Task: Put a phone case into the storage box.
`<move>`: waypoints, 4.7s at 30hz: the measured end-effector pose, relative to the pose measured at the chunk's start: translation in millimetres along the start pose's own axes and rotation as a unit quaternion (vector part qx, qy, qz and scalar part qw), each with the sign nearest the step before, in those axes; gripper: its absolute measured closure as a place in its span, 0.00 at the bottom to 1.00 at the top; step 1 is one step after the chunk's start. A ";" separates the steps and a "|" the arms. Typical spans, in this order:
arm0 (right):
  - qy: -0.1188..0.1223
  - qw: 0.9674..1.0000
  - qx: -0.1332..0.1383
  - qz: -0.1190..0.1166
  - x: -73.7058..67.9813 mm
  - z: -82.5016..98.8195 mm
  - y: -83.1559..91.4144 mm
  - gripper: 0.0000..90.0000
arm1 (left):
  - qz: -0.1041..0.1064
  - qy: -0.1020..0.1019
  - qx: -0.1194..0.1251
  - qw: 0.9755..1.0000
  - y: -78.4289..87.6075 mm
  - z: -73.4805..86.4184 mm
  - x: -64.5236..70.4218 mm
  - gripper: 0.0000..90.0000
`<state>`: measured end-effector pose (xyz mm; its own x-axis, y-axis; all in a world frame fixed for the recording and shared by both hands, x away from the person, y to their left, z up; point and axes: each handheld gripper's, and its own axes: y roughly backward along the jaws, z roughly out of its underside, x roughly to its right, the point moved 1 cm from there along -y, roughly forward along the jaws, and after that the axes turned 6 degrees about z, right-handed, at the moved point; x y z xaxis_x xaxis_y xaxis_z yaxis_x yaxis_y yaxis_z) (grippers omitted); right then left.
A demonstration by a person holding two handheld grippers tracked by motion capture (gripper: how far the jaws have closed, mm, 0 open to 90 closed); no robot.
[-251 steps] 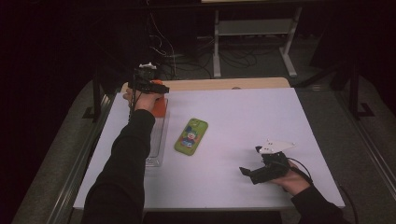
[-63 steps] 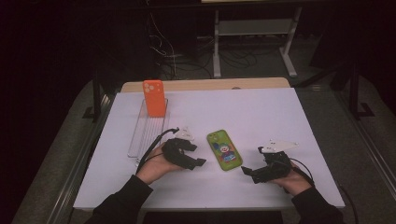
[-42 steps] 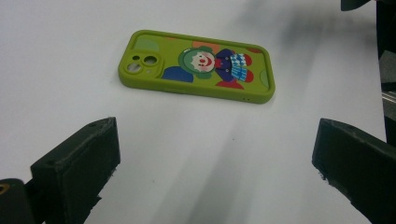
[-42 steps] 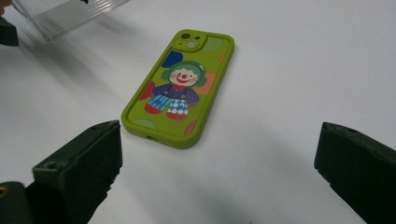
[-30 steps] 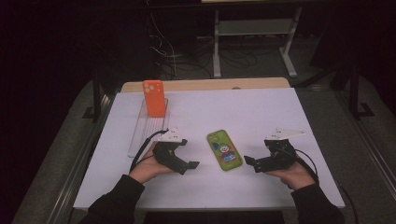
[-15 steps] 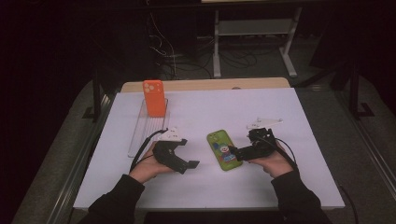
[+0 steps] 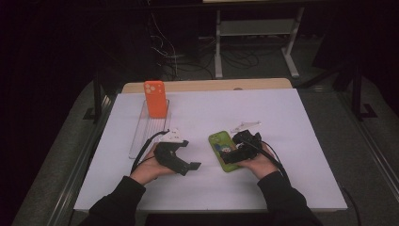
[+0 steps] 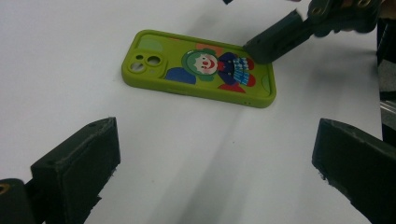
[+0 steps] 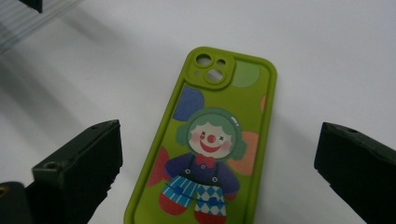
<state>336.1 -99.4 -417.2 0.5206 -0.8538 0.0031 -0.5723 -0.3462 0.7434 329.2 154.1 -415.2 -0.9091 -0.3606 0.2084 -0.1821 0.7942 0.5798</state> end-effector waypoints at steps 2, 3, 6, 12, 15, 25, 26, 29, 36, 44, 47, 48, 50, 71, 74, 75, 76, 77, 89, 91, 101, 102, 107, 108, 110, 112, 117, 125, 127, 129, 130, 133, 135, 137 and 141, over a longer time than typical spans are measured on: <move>0.007 1.000 -0.006 0.005 -1.8 0.7 -4.4 0.00 | 0.000 -0.002 -0.002 1.000 0.1 0.0 -0.2 0.00; 0.005 1.000 -0.011 0.007 -3.1 1.3 -6.5 0.00 | 0.000 -0.004 -0.001 1.000 0.1 -0.1 -0.5 0.00; 0.007 1.000 -0.020 0.009 -4.4 4.1 -12.5 0.00 | 0.000 -0.006 -0.004 1.000 0.3 0.0 -0.7 0.00; 0.011 0.999 -0.041 0.013 -8.5 10.0 -22.4 0.00 | -0.001 -0.009 -0.007 1.000 0.6 0.0 -0.8 0.00; 0.011 0.999 -0.052 0.014 -8.8 12.1 -25.6 0.00 | -0.001 -0.002 -0.006 1.000 0.4 0.3 0.1 0.00; 0.013 0.998 -0.066 0.020 -12.0 16.7 -31.0 0.02 | 0.000 -0.002 -0.007 1.000 0.7 0.5 0.2 0.00; 0.015 0.998 -0.065 0.020 -12.2 17.2 -31.1 0.03 | -0.001 -0.002 -0.007 1.000 0.6 0.5 0.2 0.00; 0.016 0.997 -0.071 0.020 -13.3 18.7 -31.8 0.05 | -0.001 -0.002 -0.007 1.000 0.6 0.5 0.2 0.01; 0.012 0.997 -0.078 0.028 -16.3 19.1 -31.7 0.06 | -0.003 -0.009 -0.007 1.000 0.1 0.3 -0.2 0.01; 0.004 0.996 -0.082 0.036 -18.5 19.5 -29.8 0.12 | -0.004 -0.003 -0.007 1.000 -0.5 0.8 0.9 0.01; -0.005 0.995 -0.088 0.040 -20.5 18.0 -28.5 0.16 | -0.005 -0.003 -0.007 1.000 -0.5 0.8 0.9 0.01; -0.006 0.995 -0.088 0.040 -20.5 17.9 -28.5 0.16 | -0.005 -0.003 -0.006 1.000 -0.5 0.8 1.0 0.01; -0.006 0.995 -0.088 0.040 -20.3 17.9 -28.4 0.16 | -0.005 -0.003 -0.007 1.000 -0.6 0.9 1.2 0.01; 0.020 0.997 -0.061 -0.031 5.5 8.0 -7.0 0.17 | -0.003 -0.008 -0.011 1.000 -0.7 -0.3 1.6 0.01; 0.035 0.997 -0.051 -0.039 14.9 4.1 1.9 0.17 | 0.002 -0.009 -0.011 1.000 -0.3 -2.3 1.3 0.01; 0.029 0.997 -0.052 -0.040 18.0 2.7 5.8 0.17 | 0.004 -0.008 -0.012 1.000 0.3 -3.3 1.5 0.01; 0.029 0.997 -0.051 -0.044 22.4 1.4 8.8 0.17 | 0.006 -0.010 -0.009 1.000 0.3 -4.9 1.4 0.01; 0.031 0.997 -0.048 -0.049 26.5 0.5 11.8 0.17 | 0.006 -0.011 -0.011 1.000 0.8 -6.7 1.9 0.01; 0.050 0.996 -0.040 -0.064 64.9 -3.3 37.8 0.17 | 0.021 -0.023 -0.021 0.999 1.0 -23.0 -3.4 0.00; 0.059 0.995 -0.039 -0.070 69.5 -4.3 42.1 0.17 | 0.019 -0.035 -0.026 0.999 2.2 -26.1 -4.3 0.00; 0.121 0.983 -0.028 -0.134 78.9 -10.5 55.5 0.17 | 0.015 -0.075 -0.017 0.997 14.5 -48.7 -9.7 0.00; 0.127 0.981 -0.030 -0.140 77.4 -11.2 55.9 0.17 | 0.015 -0.081 -0.015 0.997 15.1 -51.3 -10.2 0.00; 0.171 0.972 -0.032 -0.157 71.8 -14.0 54.1 0.17 | 0.030 -0.094 -0.012 0.995 16.6 -61.8 -9.4 0.00; 0.179 0.970 -0.031 -0.164 71.1 -14.4 53.0 0.17 | 0.034 -0.097 -0.013 0.995 16.1 -63.4 -8.8 0.00; 0.196 0.965 -0.032 -0.169 69.1 -16.1 51.1 0.17 | 0.034 -0.107 -0.017 0.994 15.0 -66.4 -9.2 0.00; 0.214 0.961 -0.030 -0.175 67.7 -18.6 49.1 0.17 | 0.042 -0.107 -0.018 0.993 14.4 -68.7 -9.0 0.00; 0.236 0.953 -0.028 -0.188 61.8 -26.5 48.8 0.17 | 0.058 -0.129 -0.034 0.989 14.3 -74.2 -8.4 0.00; 0.274 0.936 -0.034 -0.219 46.6 -36.1 42.6 0.17 | 0.086 -0.144 -0.035 0.985 11.6 -81.3 -7.3 0.00; 0.279 0.932 -0.039 -0.229 41.2 -37.6 41.5 0.17 | 0.092 -0.149 -0.040 0.984 10.5 -82.3 -6.0 0.00; 0.285 0.928 -0.039 -0.236 35.4 -38.9 40.6 0.17 | 0.101 -0.152 -0.046 0.982 8.5 -82.3 -4.7 0.00; 0.289 0.926 -0.041 -0.238 32.2 -39.4 40.9 0.17 | 0.104 -0.153 -0.050 0.981 7.4 -82.0 -4.1 0.00; 0.300 0.920 -0.039 -0.248 25.4 -40.6 40.2 0.17 | 0.120 -0.161 -0.067 0.977 3.4 -80.1 -1.4 0.00; 0.303 0.918 -0.039 -0.253 22.7 -41.3 40.0 0.17 | 0.126 -0.169 -0.076 0.975 -0.9 -78.9 1.2 0.00; 0.306 0.915 -0.039 -0.262 20.0 -41.8 39.2 0.17 | 0.127 -0.174 -0.087 0.973 -5.3 -78.1 3.5 0.00; 0.315 0.910 -0.035 -0.268 14.2 -44.7 39.3 0.17 | 0.137 -0.174 -0.098 0.970 -13.0 -76.7 7.2 0.00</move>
<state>349.3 -107.8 -358.0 0.9855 -0.1694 -0.0062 -0.0986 -0.6027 0.7919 353.7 103.7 -360.9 -0.9909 0.0649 0.1180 0.1286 0.7163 0.6858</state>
